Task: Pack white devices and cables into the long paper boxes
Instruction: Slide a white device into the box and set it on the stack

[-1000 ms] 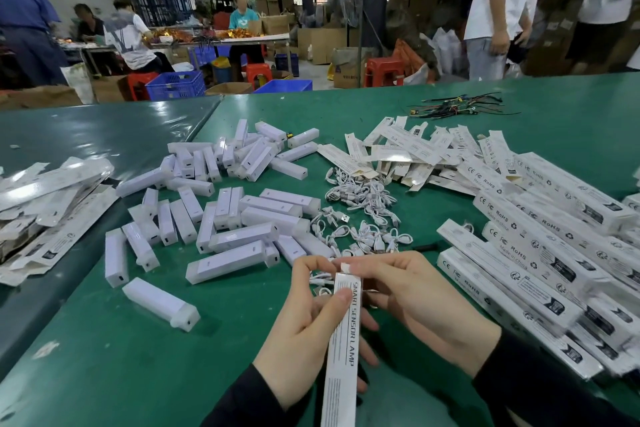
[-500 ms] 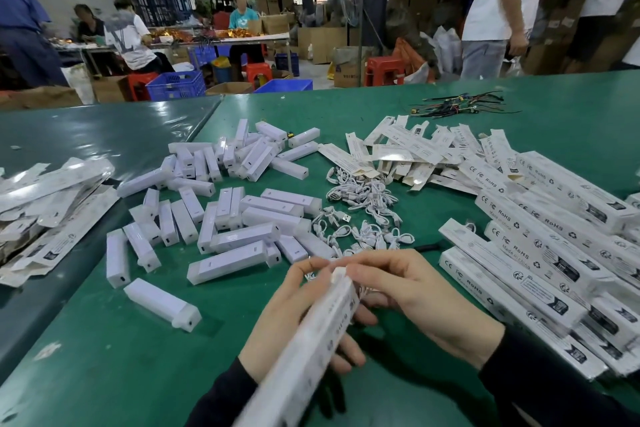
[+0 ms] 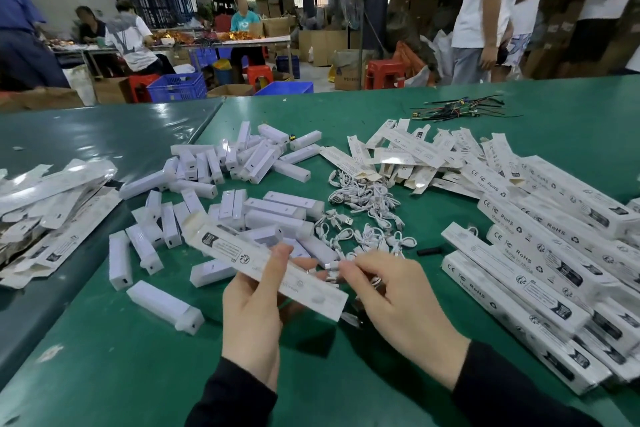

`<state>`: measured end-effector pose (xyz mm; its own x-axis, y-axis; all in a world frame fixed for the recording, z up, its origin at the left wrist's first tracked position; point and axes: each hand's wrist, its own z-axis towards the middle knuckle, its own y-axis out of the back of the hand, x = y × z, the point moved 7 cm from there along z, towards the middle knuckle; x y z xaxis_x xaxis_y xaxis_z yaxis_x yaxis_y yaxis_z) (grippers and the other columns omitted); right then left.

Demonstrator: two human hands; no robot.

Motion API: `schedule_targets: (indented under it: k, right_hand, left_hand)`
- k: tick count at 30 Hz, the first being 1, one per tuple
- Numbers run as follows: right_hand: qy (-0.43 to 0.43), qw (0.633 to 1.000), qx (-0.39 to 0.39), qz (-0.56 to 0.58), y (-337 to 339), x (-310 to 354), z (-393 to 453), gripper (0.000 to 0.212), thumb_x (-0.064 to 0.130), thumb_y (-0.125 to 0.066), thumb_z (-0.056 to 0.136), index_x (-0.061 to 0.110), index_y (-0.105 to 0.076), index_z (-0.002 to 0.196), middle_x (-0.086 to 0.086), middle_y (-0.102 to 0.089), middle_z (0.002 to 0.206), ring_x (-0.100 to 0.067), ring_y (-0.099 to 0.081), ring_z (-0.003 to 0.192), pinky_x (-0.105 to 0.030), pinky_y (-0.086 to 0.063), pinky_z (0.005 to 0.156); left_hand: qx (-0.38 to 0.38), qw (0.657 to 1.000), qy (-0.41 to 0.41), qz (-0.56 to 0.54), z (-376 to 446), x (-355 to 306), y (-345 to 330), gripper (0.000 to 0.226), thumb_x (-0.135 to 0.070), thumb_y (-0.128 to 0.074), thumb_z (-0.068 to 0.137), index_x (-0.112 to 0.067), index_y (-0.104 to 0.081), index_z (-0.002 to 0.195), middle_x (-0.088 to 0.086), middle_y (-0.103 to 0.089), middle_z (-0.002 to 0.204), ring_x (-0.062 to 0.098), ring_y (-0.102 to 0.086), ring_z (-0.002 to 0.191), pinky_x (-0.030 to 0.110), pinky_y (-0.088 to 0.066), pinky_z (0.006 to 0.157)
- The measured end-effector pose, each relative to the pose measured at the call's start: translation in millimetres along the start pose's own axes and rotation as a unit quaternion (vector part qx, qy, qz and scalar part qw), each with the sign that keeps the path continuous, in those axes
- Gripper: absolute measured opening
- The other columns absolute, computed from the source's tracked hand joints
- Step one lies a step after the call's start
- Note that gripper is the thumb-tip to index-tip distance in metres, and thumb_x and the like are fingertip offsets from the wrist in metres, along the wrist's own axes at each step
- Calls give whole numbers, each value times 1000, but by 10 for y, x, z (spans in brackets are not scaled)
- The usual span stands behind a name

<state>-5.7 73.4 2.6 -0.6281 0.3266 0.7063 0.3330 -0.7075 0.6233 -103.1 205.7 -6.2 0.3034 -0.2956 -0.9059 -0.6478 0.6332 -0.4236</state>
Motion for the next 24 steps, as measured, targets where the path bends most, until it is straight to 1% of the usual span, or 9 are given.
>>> schedule_targets:
  k: [1,3,6,9,12,14,16,21,24]
  right_hand:
    - [58,995,-24,-79,36,66,24,36,45,-49,97,20,-74,88,6,-66,93,-11,-58,91,-33,-44,83]
    - [90,985,13,-149,-33,68,104,31,47,-43,98,39,-70,111,4,-56,132,-15,-42,128,-36,-29,105]
    - [64,970,112,-208,-300,-47,188,38,52,-29,101,50,-53,131,2,-31,156,-15,-14,148,-42,-4,117]
    - [41,974,112,-194,-416,-36,230,37,47,-30,103,43,-59,127,2,-42,148,-13,-26,142,-41,0,114]
    - [30,975,50,-214,-324,-13,263,34,48,-43,99,33,-73,101,9,-59,116,-9,-50,117,-32,-5,108]
    - [16,971,11,-238,-214,-18,271,28,52,-55,90,30,-72,84,13,-63,96,-6,-55,98,-30,-11,104]
    - [-5,981,-19,-195,-88,-33,281,22,49,-68,80,30,-59,73,13,-62,79,-4,-55,83,-31,-18,102]
    - [-36,980,65,-184,-33,-148,269,46,41,-69,74,40,-37,106,15,-59,83,-7,-50,91,-32,-18,91]
    - [-40,991,6,-124,87,-161,273,38,29,-64,80,40,-40,108,14,-60,85,-5,-54,83,-33,-23,95]
  left_hand:
    - [3,1000,4,16,-8,6,-1,43,-39,-67,67,-4,-65,92,17,-74,82,30,-73,70,32,-59,58]
    - [8,999,17,37,-23,27,-12,39,-37,-66,74,-4,-64,95,15,-72,76,30,-71,65,34,-59,57]
    - [16,999,20,44,-33,33,-34,42,-41,-66,72,-5,-66,95,13,-66,65,26,-65,55,30,-55,50]
    - [28,998,26,51,-50,38,-64,51,-57,-61,68,-11,-72,88,12,-62,61,22,-60,53,27,-53,49]
    - [32,997,34,59,-59,55,-73,55,-67,-53,70,-18,-74,83,12,-60,60,19,-58,52,26,-51,49]
    - [22,997,34,59,-41,66,-46,58,-67,-52,71,-15,-74,86,13,-60,60,19,-58,51,27,-52,50]
    - [11,998,33,52,-20,81,-8,63,-65,-53,73,-8,-70,94,14,-60,61,19,-58,51,27,-52,49]
    - [14,998,37,45,-7,115,0,68,-62,-53,73,-1,-65,100,12,-59,60,18,-58,51,27,-52,49]
    - [19,998,40,48,-7,127,7,62,-58,-54,75,-2,-65,99,12,-59,61,18,-57,51,26,-51,49]
